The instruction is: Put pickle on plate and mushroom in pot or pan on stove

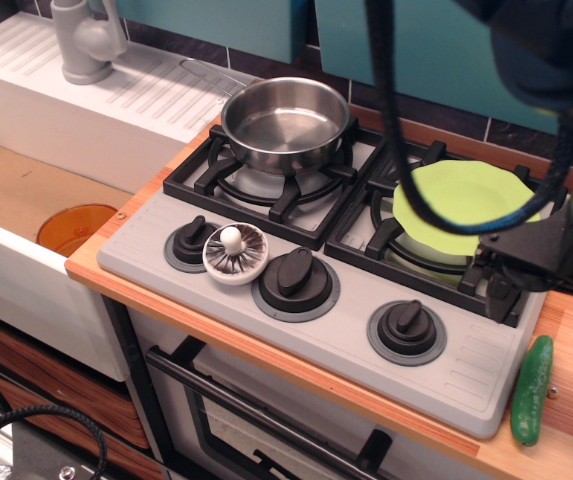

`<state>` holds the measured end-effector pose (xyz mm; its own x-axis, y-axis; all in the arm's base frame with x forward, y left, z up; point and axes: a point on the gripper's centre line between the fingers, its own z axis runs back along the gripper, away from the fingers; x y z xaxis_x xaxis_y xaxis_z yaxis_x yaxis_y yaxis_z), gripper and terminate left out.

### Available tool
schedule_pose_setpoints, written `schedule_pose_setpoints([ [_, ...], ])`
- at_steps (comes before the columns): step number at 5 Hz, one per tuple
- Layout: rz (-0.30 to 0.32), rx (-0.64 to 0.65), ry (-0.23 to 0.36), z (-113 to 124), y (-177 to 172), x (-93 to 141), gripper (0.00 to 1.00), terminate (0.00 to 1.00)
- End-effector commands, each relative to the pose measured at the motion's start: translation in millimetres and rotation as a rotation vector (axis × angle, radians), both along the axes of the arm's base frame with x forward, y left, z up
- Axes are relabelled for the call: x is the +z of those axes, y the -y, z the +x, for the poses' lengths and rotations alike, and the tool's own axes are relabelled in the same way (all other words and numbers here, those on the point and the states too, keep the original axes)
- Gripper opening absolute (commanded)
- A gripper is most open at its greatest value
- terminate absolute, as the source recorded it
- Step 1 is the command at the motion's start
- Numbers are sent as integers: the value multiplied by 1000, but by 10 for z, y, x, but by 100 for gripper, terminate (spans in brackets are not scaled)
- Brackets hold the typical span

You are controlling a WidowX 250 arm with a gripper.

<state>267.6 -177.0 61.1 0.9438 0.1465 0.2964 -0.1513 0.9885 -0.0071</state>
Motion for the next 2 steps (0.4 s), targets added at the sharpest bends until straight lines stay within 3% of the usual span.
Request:
schedule_pose_setpoints([
  [1, -10, 5, 44, 16, 65, -82, 100, 0],
  [2, -7, 2, 57, 14, 89, -176, 100, 0],
])
